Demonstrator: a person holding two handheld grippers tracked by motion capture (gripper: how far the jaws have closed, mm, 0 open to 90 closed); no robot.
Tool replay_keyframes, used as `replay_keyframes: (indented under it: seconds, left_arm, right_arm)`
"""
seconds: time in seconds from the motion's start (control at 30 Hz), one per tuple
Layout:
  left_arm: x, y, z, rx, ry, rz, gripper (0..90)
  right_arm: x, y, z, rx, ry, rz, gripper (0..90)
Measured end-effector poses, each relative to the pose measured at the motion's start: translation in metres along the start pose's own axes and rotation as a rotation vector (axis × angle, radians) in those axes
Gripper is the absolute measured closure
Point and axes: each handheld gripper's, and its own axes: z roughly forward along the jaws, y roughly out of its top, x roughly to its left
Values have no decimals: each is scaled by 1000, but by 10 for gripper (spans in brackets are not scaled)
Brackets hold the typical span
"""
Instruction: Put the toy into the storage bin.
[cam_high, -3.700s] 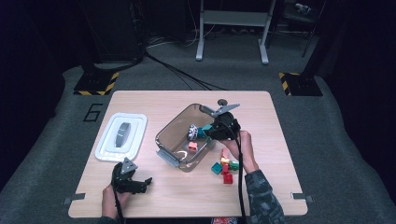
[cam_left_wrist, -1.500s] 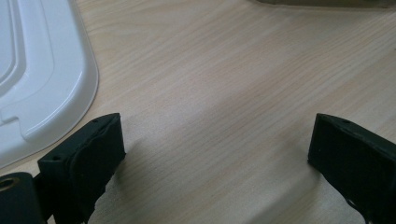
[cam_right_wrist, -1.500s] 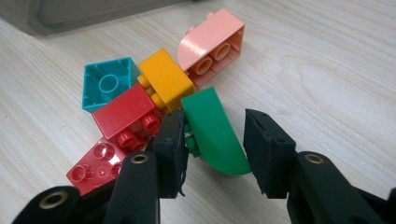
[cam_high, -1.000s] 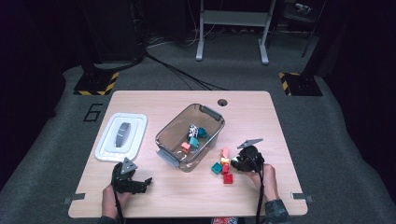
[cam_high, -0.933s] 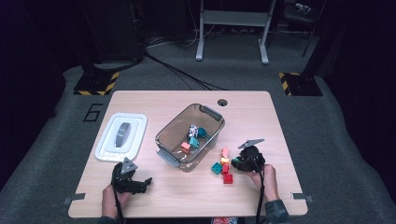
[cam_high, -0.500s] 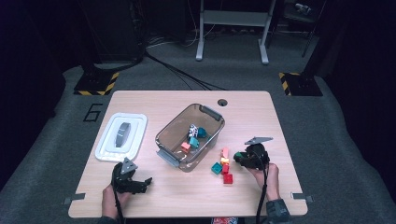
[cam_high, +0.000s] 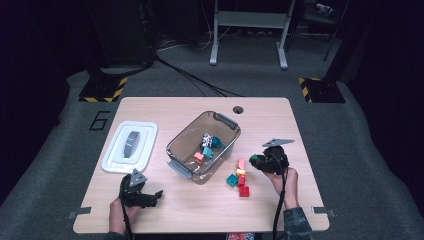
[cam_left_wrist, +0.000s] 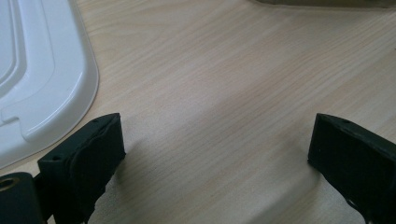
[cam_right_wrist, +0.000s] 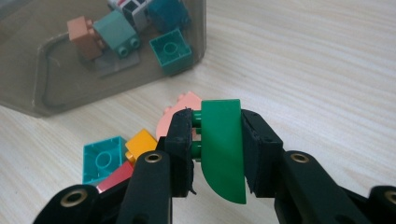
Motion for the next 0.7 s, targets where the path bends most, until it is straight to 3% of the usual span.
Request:
replay_keyframes:
  seconds: [0.7]
  left_arm:
    - [0,0,0,0,0,1,36]
  right_arm:
    - [6,45,-8,-46,4,-29,668]
